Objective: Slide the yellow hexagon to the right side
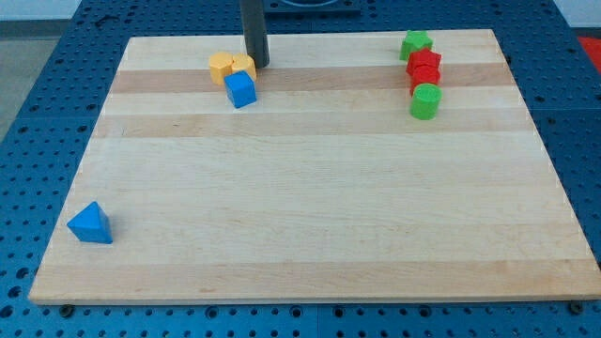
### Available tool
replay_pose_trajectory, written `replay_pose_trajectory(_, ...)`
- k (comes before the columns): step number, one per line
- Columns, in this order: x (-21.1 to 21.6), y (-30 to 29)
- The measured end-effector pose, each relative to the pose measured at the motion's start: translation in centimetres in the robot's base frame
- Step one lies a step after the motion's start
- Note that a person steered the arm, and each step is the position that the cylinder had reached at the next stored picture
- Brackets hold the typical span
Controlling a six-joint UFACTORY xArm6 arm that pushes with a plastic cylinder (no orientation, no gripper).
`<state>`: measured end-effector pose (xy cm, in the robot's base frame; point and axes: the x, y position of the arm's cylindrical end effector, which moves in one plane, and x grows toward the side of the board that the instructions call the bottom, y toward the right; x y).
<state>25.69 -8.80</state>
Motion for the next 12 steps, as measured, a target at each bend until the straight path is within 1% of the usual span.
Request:
replay_pose_trajectory(2, -0.8, -0.1)
replay_pose_trajectory(3, -3.9, -1.5)
replay_pose_trajectory(4, -4.6, -5.9)
replay_pose_trajectory(5, -2.8, -11.5)
replay_pose_trajectory(6, 2.5, -14.5)
replay_pose_trajectory(7, 5.6, -14.1)
replay_pose_trajectory(8, 6.1, -10.5)
replay_pose_trajectory(9, 6.1, -7.9)
replay_pose_trajectory(10, 5.5, -8.4)
replay_pose_trajectory(11, 4.6, -7.6)
replay_pose_trajectory(12, 4.6, -6.8)
